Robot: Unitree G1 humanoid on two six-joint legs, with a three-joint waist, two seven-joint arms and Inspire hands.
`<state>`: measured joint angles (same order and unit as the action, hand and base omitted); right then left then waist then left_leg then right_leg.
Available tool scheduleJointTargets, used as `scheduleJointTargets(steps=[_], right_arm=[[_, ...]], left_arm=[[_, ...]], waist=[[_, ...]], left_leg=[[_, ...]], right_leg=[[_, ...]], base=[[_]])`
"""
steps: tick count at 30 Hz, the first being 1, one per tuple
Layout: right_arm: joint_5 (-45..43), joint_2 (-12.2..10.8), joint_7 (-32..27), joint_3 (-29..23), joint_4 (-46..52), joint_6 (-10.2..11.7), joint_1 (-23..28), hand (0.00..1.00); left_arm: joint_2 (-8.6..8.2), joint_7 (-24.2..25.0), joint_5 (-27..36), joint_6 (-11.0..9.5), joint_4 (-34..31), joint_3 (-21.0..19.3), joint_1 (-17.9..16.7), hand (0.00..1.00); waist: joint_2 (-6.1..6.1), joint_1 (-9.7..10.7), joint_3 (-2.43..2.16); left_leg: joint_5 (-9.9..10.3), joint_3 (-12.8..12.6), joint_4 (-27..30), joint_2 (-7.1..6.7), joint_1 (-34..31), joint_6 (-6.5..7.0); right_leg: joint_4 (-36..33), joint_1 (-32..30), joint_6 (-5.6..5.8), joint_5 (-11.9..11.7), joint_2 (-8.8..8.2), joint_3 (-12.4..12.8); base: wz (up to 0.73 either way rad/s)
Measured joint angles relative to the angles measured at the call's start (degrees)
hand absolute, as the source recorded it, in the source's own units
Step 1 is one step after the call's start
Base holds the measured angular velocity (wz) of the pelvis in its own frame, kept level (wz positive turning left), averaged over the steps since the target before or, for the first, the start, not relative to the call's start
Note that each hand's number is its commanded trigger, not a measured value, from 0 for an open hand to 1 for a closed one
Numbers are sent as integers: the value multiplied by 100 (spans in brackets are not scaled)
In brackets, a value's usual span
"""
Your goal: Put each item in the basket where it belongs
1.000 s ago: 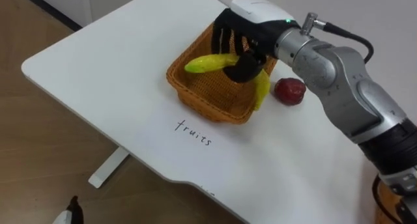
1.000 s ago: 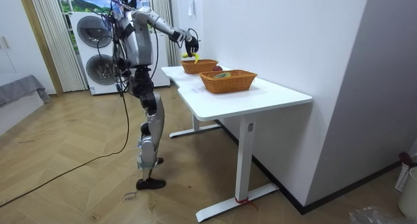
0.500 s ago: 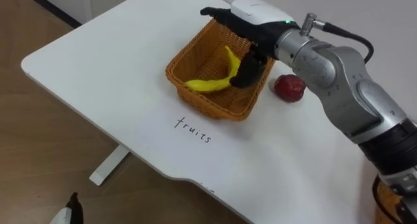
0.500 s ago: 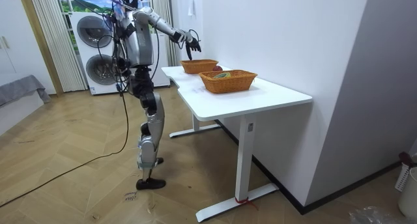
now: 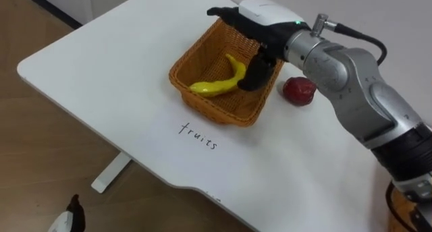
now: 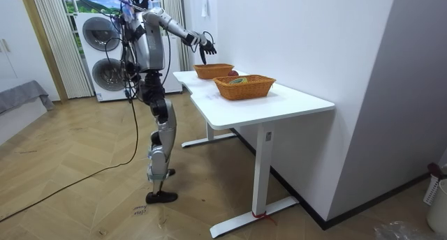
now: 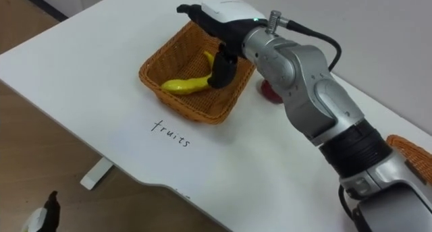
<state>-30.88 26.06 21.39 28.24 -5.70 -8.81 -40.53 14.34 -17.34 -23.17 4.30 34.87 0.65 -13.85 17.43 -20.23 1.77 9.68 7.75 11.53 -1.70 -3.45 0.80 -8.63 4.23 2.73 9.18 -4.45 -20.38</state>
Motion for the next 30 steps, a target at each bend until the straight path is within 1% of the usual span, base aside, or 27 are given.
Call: scheduleJointTargets(steps=[4, 6, 9, 11, 12, 13, 14, 15, 16, 17, 18, 19, 21, 22, 23, 26, 30], right_arm=[[457, 17, 6, -75, 95, 20, 0, 0], [597, 17, 7, -164, 95, 23, 6, 0], [826, 18, 2, -580, 91, 91, 100, 0], [999, 19, -107, -988, 90, 124, 314, 0], [1025, 19, -147, -1064, 91, 124, 367, 0], [1078, 19, -216, -1185, 88, 122, 435, 0], [1189, 25, -299, -1260, 50, 125, 482, 0], [1249, 27, -326, -1312, 32, 125, 509, 0], [1278, 27, -393, -1436, 8, 123, 610, 0], [1285, 29, -439, -1486, -9, 120, 661, 0], [1289, 29, -508, -1611, -64, 131, 778, 0], [1310, 29, -599, -1683, -185, 131, 861, 0], [1415, 29, -713, -1805, -374, 121, 1005, 0], [1460, 29, -797, -1858, -491, 118, 1068, 0], [1458, 29, -839, -1861, -534, 116, 1079, 0], [1450, 28, -1167, -1861, -736, 132, 1080, 0], [1455, 25, -1491, -1872, -953, 177, 1079, 0]], left_arm=[[2, 7, -2, 1, 4, -21, -37, 0], [-11, 7, -1, 1, 14, -19, -60, 0], [-61, 3, -4, 12, 12, -30, -116, 0], [-144, -14, -5, 40, -3, -22, -186, 0], [-159, -28, -5, 42, -3, -18, -199, 0], [-177, -76, -6, 48, -4, 2, -215, 0], [-197, -117, -6, 54, -6, 8, -235, 0], [-207, -122, -7, 63, -11, 4, -239, 0], [-227, -122, -11, 84, -16, 5, -237, 0], [-238, -121, -13, 103, -24, 4, -240, 0], [-257, -120, -17, 153, -62, 2, -240, 0], [-267, -120, -16, 166, -63, -3, -251, 0], [-273, -120, -16, 166, -63, -3, -279, 0], [-272, -121, -23, 167, -63, -8, -295, 0], [-270, -122, -30, 167, -63, -8, -306, 0], [-264, -122, -27, 166, -63, 47, -340, 0], [-271, -117, -36, 166, -62, 108, -266, 0]], waist=[[-19, 175, 15], [-40, 243, 30], [-76, 306, 49], [-151, 340, 49], [-173, 345, 43], [-232, 351, 46], [-303, 427, 39], [-339, 444, 36], [-417, 452, 27], [-446, 460, 13], [-503, 469, 1], [-568, 465, -10], [-634, 476, -45], [-654, 507, -57], [-656, 532, -57], [-652, 733, -63], [-696, 761, -64]], left_leg=[[1, 16, 22, -2, 35, -1], [1, 14, 25, -3, 64, -1], [1, -8, 28, -3, 77, -1], [1, -22, 30, -12, 123, 0], [1, -33, 29, -11, 128, 0], [1, -49, 30, -10, 134, 0], [1, -46, 30, -12, 132, 0], [1, -51, 29, -11, 136, 0], [1, -65, 25, -8, 143, 0], [1, -72, 20, -7, 152, 0], [1, -107, 12, 1, 173, 0], [0, -131, -8, 4, 198, 1], [-2, -173, -26, 7, 213, 4], [-3, -207, -27, 12, 208, 5], [-3, -226, -27, 15, 203, 4], [-3, -254, -20, 13, 163, 5], [-3, -285, -16, 7, 173, 6]], right_leg=[[5, 72, 0, 0, 5, -25], [5, 100, 0, -1, 8, -24], [7, 107, 0, -1, 7, -21], [2, 148, -1, -2, -7, -22], [1, 150, -1, -2, -9, -21], [2, 148, -1, -2, -10, -20], [2, 151, -1, -2, -10, -16], [2, 152, -1, -2, -10, -14], [4, 151, -1, -2, -9, -15], [4, 153, -1, -2, -9, -15], [4, 160, -1, -2, -8, 4], [4, 164, 0, -2, -7, 53], [5, 150, 0, -1, -7, 153], [5, 128, 0, -1, -7, 166], [5, 116, 0, -1, -7, 171], [2, 75, 0, -1, -13, 151], [3, 67, 0, -2, -28, 152]], base=[[2], [0], [-4], [0], [-6], [-4], [0], [0], [-5], [-9], [-12], [-14], [-15], [-15], [-14], [-5], [-2]])
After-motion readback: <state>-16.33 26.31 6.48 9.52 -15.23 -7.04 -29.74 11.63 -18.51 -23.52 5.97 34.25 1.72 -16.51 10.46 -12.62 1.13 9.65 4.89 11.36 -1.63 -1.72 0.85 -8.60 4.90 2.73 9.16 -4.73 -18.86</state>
